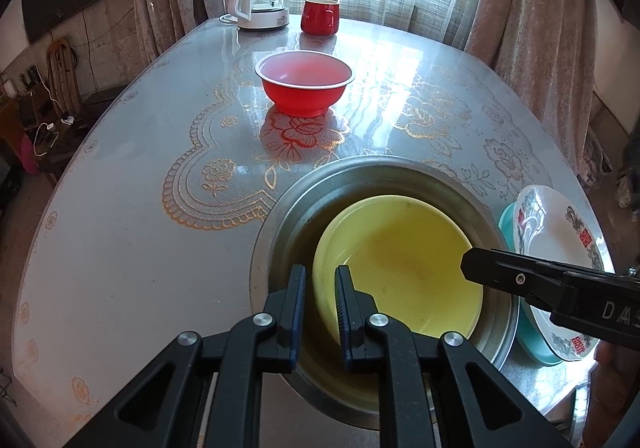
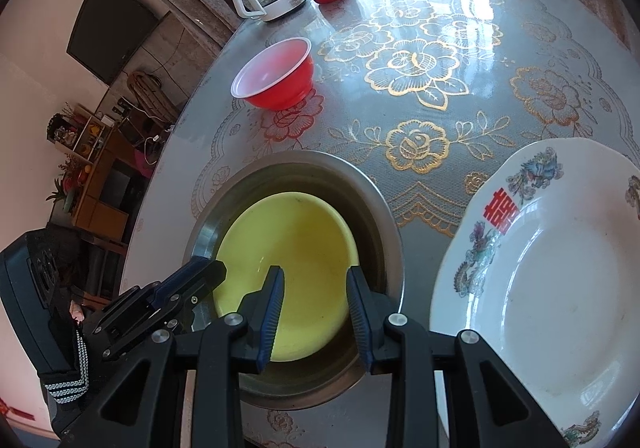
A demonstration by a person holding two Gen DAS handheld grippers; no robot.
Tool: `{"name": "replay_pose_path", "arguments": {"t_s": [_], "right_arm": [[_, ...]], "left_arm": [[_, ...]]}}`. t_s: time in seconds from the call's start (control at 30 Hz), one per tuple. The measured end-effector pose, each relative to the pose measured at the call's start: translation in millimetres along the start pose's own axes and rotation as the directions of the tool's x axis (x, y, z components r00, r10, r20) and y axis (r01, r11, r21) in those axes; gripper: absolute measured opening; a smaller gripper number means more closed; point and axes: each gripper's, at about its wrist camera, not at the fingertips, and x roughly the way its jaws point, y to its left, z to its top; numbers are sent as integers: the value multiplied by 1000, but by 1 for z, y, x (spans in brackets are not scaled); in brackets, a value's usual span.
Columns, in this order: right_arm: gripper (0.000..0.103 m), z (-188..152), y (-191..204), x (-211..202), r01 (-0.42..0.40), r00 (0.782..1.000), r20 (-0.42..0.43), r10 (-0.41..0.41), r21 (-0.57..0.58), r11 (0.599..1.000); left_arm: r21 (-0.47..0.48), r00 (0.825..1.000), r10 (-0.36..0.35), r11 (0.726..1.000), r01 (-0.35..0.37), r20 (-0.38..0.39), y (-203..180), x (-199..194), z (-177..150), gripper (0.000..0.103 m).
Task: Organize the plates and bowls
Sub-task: 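Open the right gripper and withdraw it from the yellow bowl rim, then move the right gripper to the red bowl rim and grasp it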
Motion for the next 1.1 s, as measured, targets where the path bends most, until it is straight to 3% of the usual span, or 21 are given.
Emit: {"name": "replay_pose_path", "arguments": {"t_s": [0.53,0.6,0.77,1.0,1.1], "right_arm": [[33,9,2,-6,4,1000,16,-4,-8,1000],[33,11,3,-7,11,999,32,-11,-9,1000],[32,22,1,-9,0,997,76,0,-1,1000],[33,68,2,-5,40,992,122,-36,-31,999],[39,95,4,2,24,991,134,-19,-36,999]], "left_arm": [[-32,998,-5,999,7,59,4,-19,6,33],[-54,996,-4,999,8,85,8,-25,9,43],[-100,991,21,995,-8,131,23,-31,19,57],[-177,993,88,982,-72,82,55,-13,31,67],[-220,994,94,972,-80,57,67,-5,33,68]]}}
